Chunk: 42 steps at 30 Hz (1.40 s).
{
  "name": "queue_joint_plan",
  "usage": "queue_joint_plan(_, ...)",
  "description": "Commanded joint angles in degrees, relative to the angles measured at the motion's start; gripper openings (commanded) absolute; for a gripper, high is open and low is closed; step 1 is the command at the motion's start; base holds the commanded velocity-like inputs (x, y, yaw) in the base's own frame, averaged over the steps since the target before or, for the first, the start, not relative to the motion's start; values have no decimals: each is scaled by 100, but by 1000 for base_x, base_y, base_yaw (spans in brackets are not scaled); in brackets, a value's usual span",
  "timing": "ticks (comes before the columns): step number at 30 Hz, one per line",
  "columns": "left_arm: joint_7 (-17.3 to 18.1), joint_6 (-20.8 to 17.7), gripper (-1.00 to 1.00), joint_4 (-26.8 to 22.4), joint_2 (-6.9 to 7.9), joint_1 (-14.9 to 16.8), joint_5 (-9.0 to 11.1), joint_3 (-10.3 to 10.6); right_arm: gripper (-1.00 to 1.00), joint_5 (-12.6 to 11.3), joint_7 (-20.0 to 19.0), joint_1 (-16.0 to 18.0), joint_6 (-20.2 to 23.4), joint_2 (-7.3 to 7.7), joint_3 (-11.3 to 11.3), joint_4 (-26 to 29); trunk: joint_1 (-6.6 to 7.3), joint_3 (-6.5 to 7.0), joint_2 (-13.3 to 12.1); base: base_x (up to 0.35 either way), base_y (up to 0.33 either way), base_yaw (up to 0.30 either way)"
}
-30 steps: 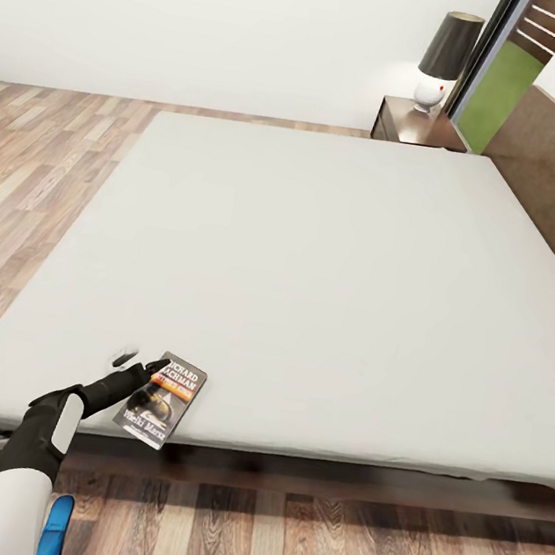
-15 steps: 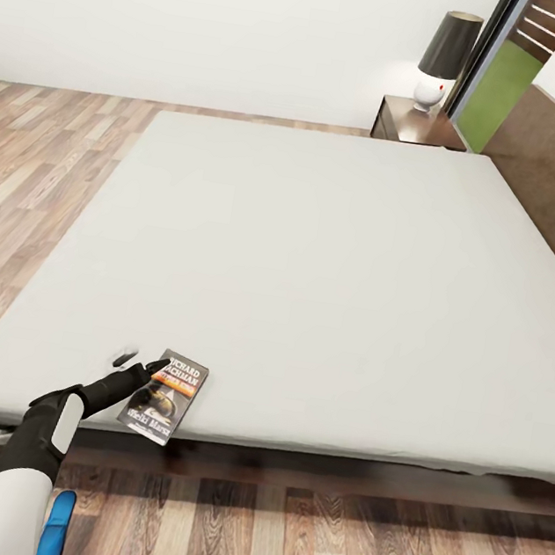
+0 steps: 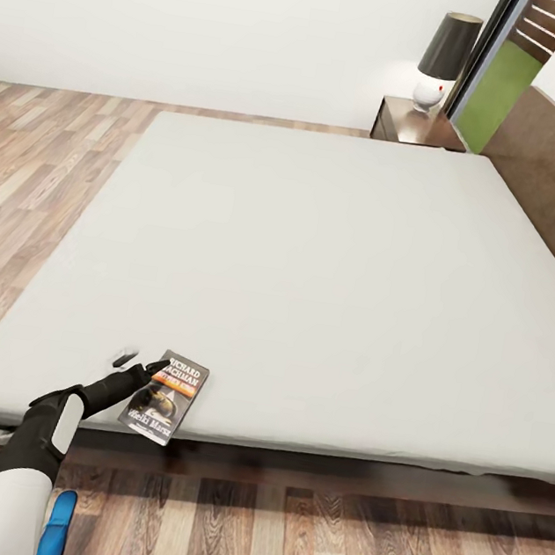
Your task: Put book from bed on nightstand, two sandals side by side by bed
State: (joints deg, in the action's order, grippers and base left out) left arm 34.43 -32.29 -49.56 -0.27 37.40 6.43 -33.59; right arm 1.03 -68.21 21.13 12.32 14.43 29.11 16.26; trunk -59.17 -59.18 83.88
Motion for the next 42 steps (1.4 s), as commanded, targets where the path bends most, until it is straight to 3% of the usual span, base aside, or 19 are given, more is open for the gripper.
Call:
queue_joint_plan(1, 9, -40, 100, -1, -2, 4, 25, -16, 100, 11, -25, 2, 60, -2, 31, 1, 23, 16, -40, 0, 0, 0)
queue_joint_plan(27, 10, -47, 100, -1, 1, 4, 25, -16, 100, 11, -27, 3, 55, -2, 32, 5, 594, 482, -1083, 0, 0, 0)
queue_joint_plan(33, 11, -49, 100, -1, 1, 4, 25, -16, 100, 5, -34, 3, -419, 0, 33, 1, 726, 590, -1323, 0, 0, 0)
queue_joint_plan(42, 11, -49, 100, -1, 1, 4, 25, -16, 100, 2, -45, 2, -519, 0, 33, 6, 923, 752, -1684, 0, 0, 0)
